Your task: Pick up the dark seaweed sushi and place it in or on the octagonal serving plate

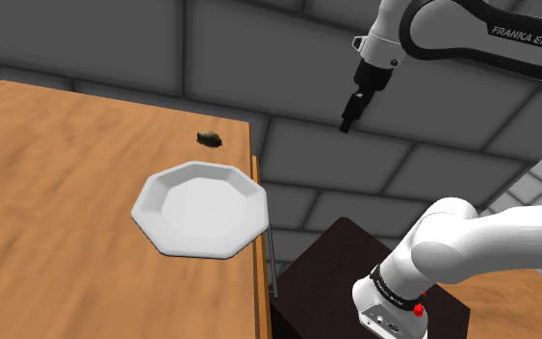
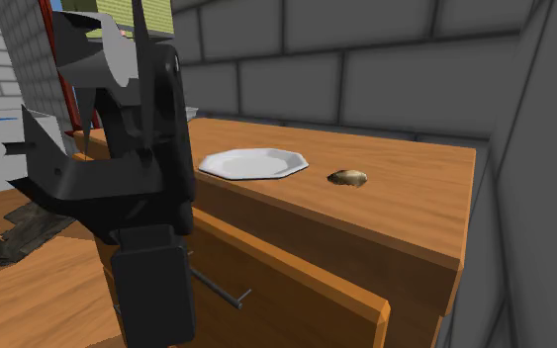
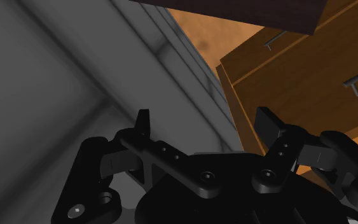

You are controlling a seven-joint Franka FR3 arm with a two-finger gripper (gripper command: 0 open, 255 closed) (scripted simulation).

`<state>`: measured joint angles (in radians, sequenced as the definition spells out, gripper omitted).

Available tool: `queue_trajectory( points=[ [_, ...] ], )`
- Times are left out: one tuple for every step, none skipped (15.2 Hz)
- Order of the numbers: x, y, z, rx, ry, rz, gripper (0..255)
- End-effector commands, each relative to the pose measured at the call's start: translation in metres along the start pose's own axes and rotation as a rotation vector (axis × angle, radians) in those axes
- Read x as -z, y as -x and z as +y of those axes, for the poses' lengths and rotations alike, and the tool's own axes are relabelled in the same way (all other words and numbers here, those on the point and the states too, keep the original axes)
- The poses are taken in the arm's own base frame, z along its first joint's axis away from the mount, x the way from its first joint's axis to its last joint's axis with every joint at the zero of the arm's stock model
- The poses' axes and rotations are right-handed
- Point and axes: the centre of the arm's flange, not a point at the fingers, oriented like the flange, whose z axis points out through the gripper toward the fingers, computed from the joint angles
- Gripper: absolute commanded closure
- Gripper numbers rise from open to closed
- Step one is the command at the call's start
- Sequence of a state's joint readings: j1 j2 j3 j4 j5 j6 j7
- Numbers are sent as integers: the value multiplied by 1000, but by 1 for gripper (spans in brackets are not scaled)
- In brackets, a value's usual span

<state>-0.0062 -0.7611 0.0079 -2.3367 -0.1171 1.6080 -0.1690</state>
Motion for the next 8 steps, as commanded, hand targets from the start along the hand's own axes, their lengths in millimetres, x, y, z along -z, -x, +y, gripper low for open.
queue_trajectory(
  points=[
    [0,0,0,0,0,0,0],
    [1,-9,-10,5,-2,-3,0],
    [2,-17,-20,9,-5,-6,0],
    [2,-25,-30,14,-7,-10,0],
    [3,-34,-41,18,-9,-13,0],
    [4,-42,-51,23,-12,-16,0],
    [5,-50,-61,27,-14,-19,0],
    [6,-59,-71,32,-16,-22,0]
  ],
)
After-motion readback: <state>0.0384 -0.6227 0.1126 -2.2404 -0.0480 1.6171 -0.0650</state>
